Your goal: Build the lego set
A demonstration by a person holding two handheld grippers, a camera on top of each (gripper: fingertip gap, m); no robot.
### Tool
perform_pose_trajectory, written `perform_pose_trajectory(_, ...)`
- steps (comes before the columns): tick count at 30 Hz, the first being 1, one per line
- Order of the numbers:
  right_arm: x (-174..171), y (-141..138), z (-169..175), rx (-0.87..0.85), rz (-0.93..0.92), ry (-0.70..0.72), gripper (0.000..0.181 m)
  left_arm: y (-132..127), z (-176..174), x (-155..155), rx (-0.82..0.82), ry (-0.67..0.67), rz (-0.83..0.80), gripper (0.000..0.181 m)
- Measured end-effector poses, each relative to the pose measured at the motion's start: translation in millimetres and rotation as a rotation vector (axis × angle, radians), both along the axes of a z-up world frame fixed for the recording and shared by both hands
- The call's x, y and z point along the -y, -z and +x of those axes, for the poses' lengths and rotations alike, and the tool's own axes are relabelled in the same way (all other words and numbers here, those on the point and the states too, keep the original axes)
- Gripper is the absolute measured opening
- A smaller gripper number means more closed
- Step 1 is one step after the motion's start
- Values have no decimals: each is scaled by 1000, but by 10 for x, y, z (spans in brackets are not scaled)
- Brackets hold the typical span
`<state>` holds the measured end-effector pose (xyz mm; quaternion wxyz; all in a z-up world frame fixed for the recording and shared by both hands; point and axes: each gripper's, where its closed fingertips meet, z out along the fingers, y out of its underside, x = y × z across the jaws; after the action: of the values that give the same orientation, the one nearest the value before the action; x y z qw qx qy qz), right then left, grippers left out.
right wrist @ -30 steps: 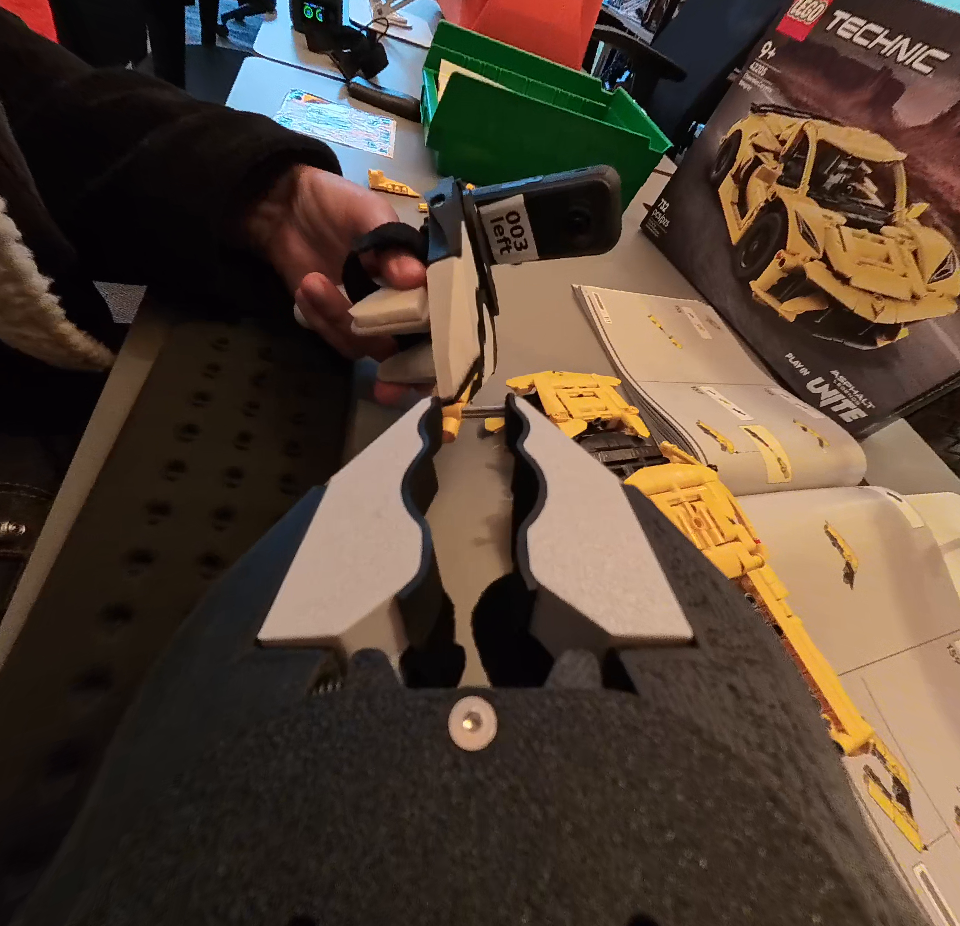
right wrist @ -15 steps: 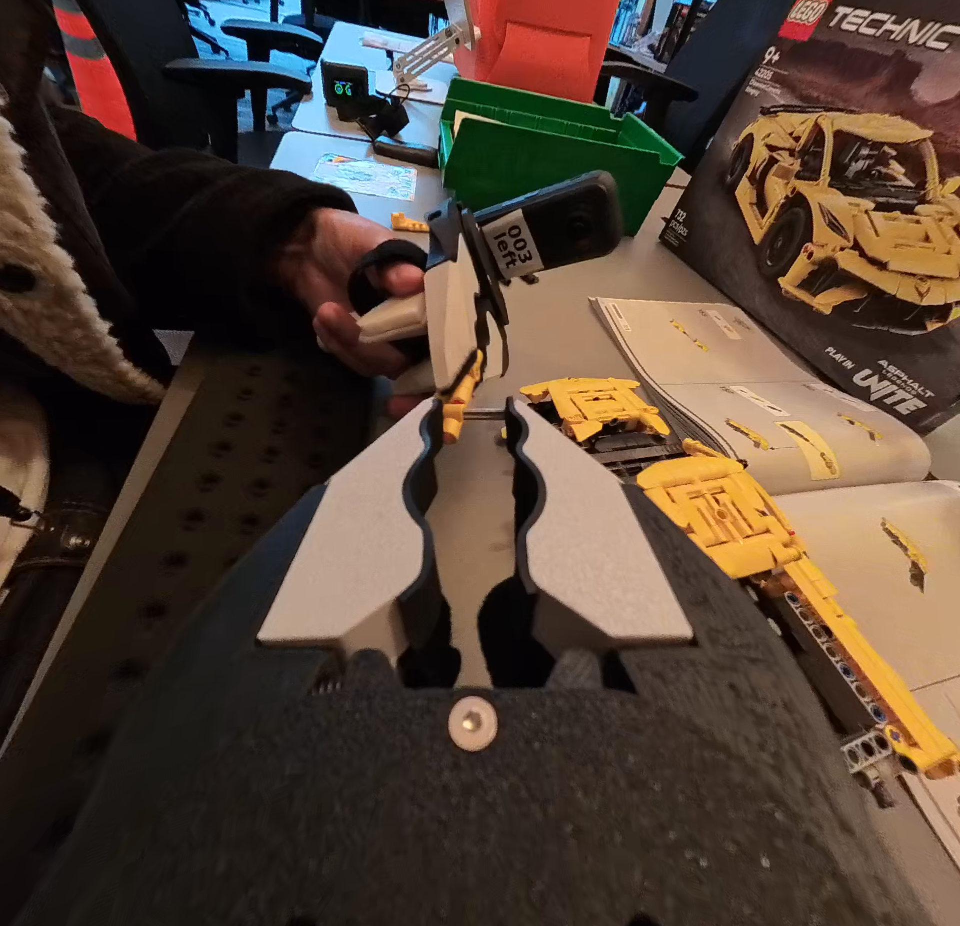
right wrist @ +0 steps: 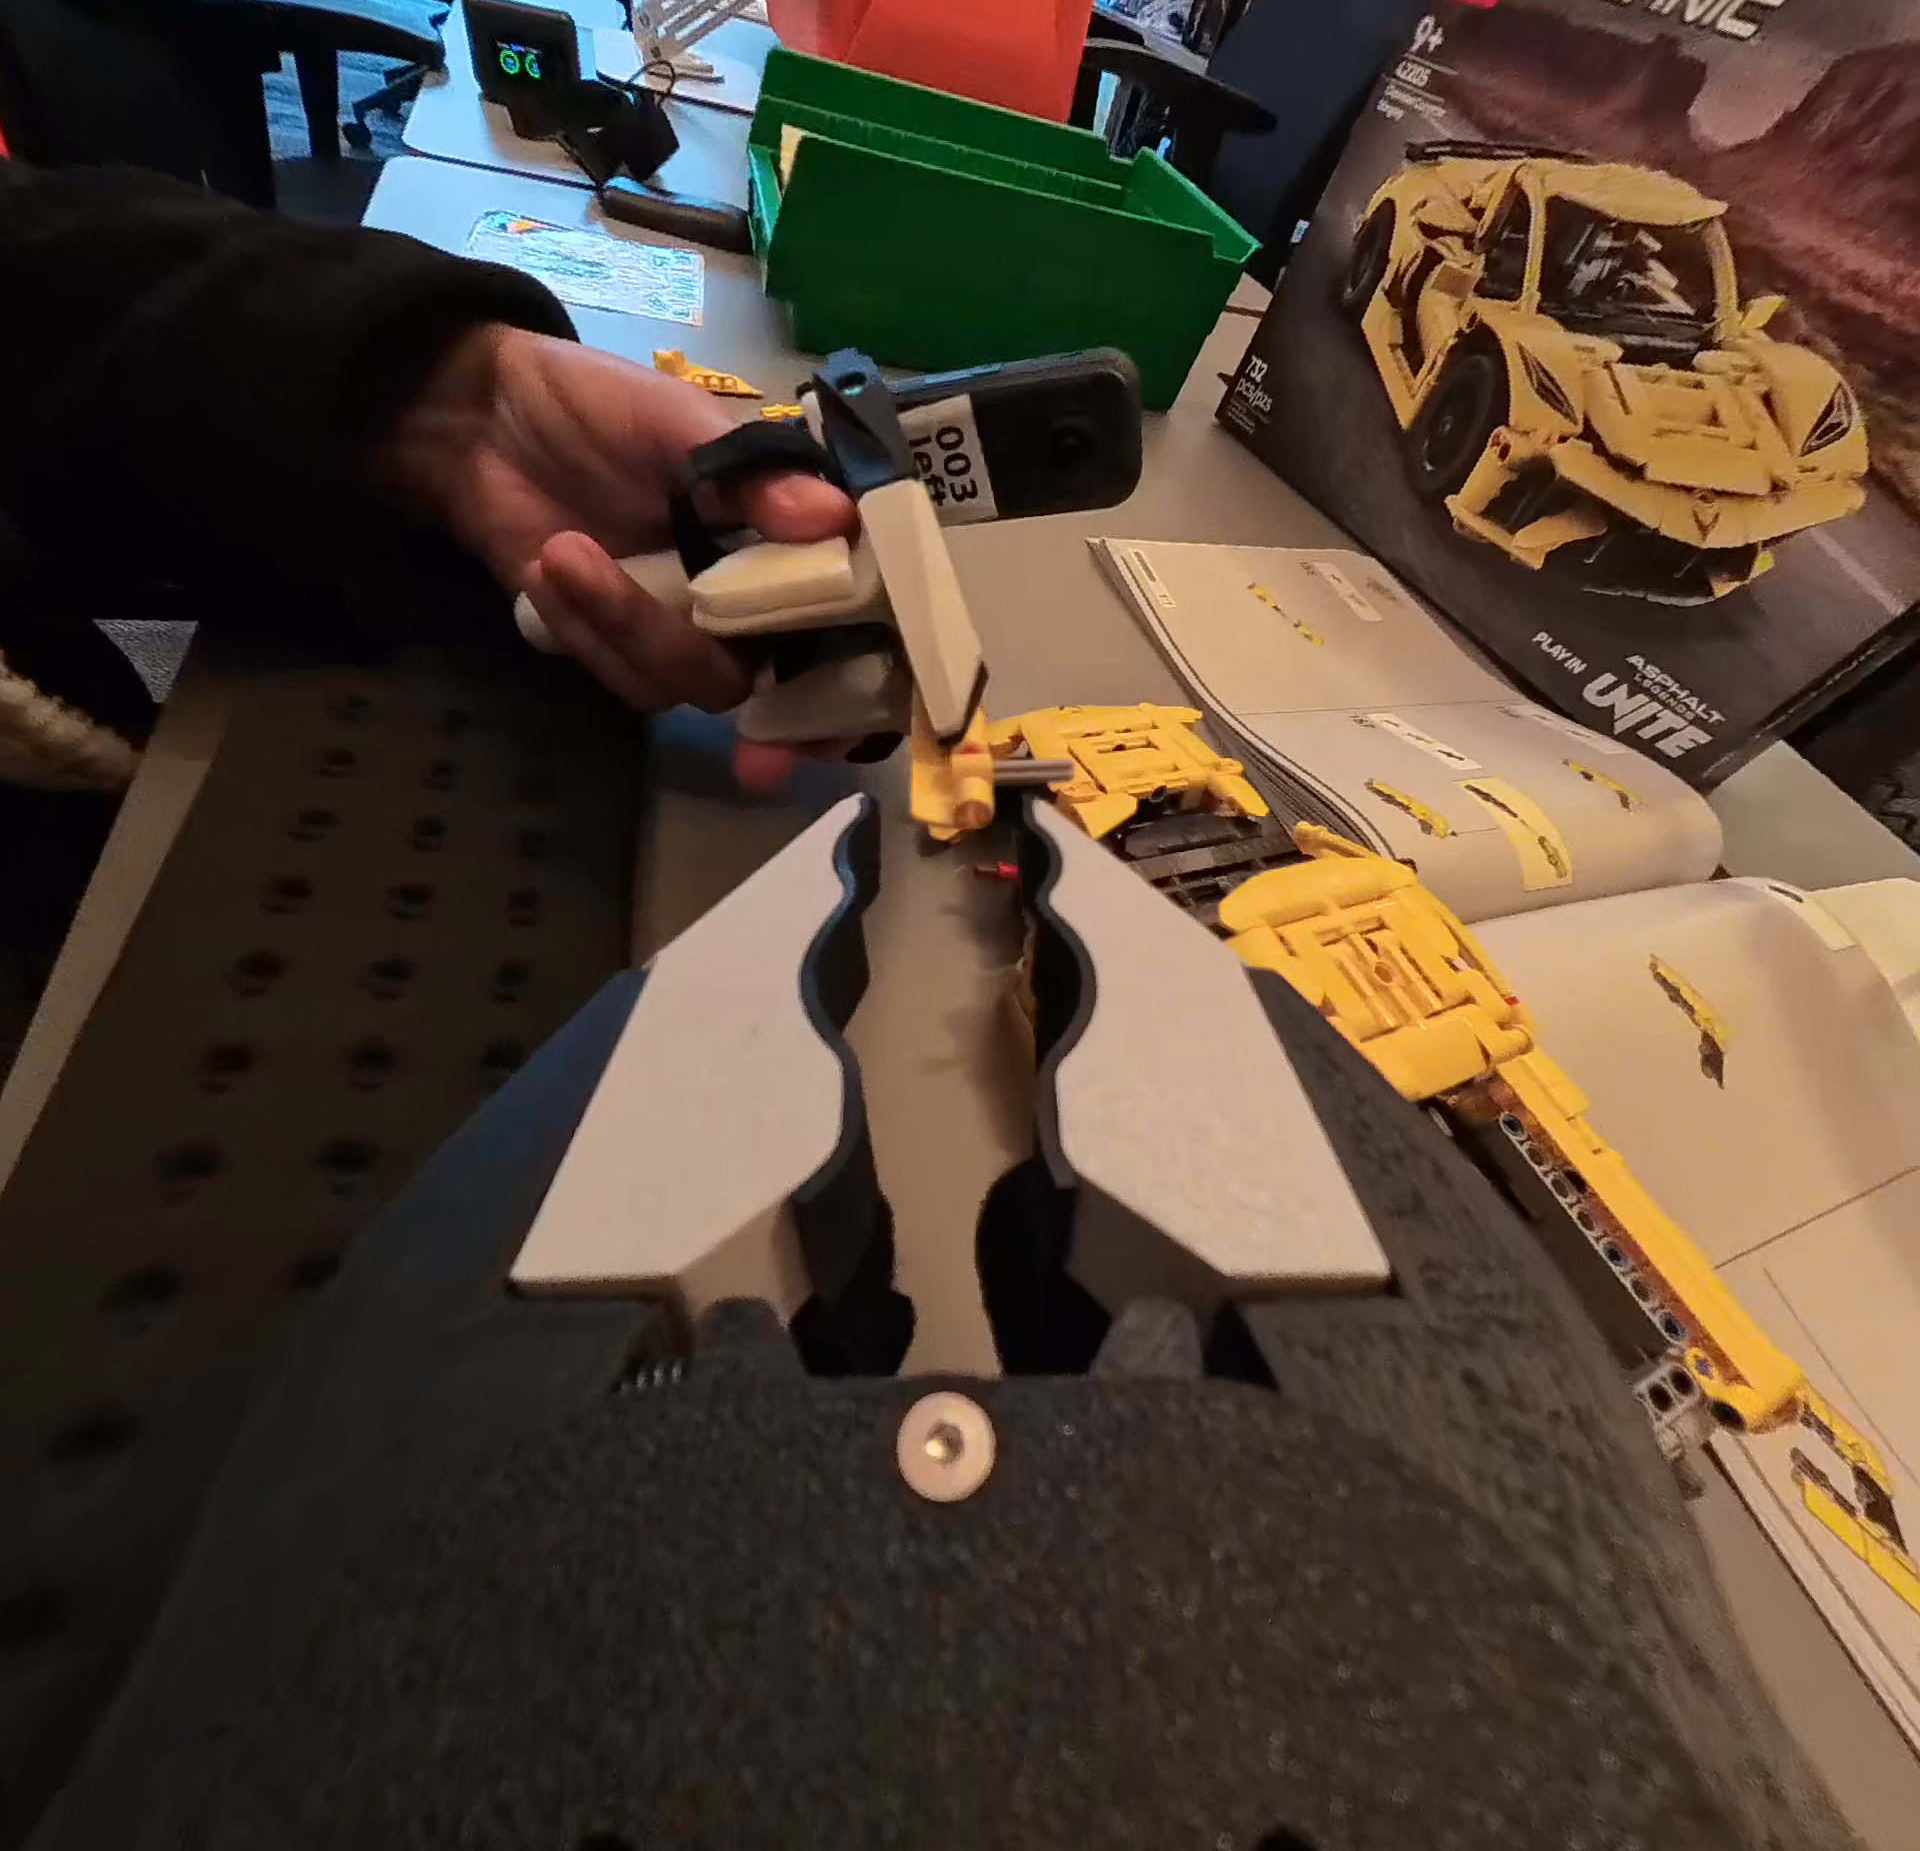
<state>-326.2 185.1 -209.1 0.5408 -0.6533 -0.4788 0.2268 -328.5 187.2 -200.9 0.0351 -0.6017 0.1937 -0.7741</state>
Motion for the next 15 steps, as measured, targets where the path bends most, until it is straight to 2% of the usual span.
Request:
perform_pose_trajectory(5,0,-27,-1,-2,27,12,16,12,9,10,-11,-2,16,6)
perform_pose_trajectory(15,22,-132,122,-65,-7,-18,15,-90,-16,52,43,-6,82,9)
